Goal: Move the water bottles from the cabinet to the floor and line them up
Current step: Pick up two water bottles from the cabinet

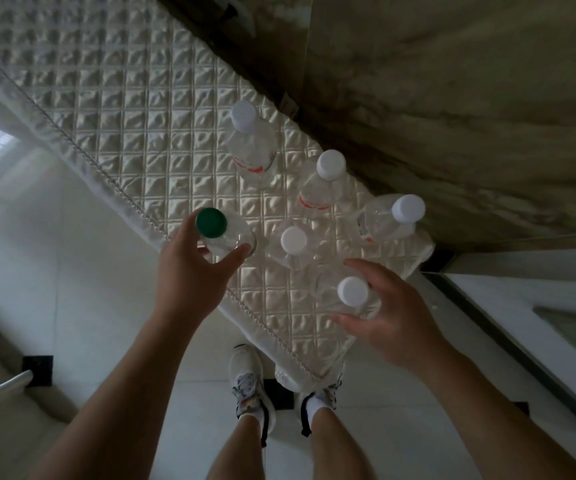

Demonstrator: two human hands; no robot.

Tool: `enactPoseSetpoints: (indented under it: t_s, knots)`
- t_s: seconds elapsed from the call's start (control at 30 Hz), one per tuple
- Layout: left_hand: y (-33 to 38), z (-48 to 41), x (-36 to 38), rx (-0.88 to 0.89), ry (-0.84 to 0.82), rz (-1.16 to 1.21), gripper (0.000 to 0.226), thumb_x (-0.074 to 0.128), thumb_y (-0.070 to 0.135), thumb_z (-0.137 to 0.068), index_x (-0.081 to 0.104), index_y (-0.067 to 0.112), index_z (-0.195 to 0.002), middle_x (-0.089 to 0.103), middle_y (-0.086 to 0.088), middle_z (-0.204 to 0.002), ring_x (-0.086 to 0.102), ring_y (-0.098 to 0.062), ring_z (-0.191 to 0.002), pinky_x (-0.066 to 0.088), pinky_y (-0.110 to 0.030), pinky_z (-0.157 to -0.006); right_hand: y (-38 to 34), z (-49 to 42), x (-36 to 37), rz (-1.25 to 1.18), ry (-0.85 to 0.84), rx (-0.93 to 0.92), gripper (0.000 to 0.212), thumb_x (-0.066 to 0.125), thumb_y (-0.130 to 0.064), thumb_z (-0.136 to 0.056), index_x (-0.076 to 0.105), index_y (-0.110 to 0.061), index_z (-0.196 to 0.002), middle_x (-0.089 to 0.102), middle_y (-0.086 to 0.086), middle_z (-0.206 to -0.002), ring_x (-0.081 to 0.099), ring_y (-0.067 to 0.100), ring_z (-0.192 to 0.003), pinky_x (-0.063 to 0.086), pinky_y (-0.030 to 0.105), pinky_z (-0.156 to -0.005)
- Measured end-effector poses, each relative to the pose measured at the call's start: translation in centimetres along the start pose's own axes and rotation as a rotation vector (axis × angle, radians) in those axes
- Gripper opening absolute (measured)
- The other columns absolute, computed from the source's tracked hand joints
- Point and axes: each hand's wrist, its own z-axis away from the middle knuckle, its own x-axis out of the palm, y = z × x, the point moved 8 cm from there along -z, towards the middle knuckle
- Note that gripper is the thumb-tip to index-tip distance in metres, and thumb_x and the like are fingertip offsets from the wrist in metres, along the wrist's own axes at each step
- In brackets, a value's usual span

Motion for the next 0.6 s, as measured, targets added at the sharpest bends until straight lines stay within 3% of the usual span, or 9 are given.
enactPoseSetpoints:
  t_s: [0.4,0.6]
  knots:
    - [5.5,3.2,-7.9,0.070,0.021,0.059,0.058,0.084,0.039,-0.067,0.058,0.029,-0.118,0.064,0.015,-0.103,0.065,-0.012,-0.096,0.057,-0.033,-0.082,-7.4,3.6,-5.9,0.040,0.098,-0.011,0.079,0.081,-0.047,-0.068,0.044,-0.035,-0.137,0.048,-0.020,-0.137,0.046,0.000,-0.124,0.045,0.032,-0.103]
    - [10.8,5.8,-14.3,0.115,0.059,0.081,0.057,0.085,0.038,-0.067,0.058,0.031,-0.117,0.063,0.015,-0.104,0.065,-0.011,-0.096,0.058,-0.034,-0.083,-13.8,6.9,-10.6,0.008,0.168,-0.032,0.076,0.084,-0.045,-0.066,0.047,-0.036,-0.132,0.055,-0.018,-0.128,0.052,0.003,-0.117,0.048,0.035,-0.097]
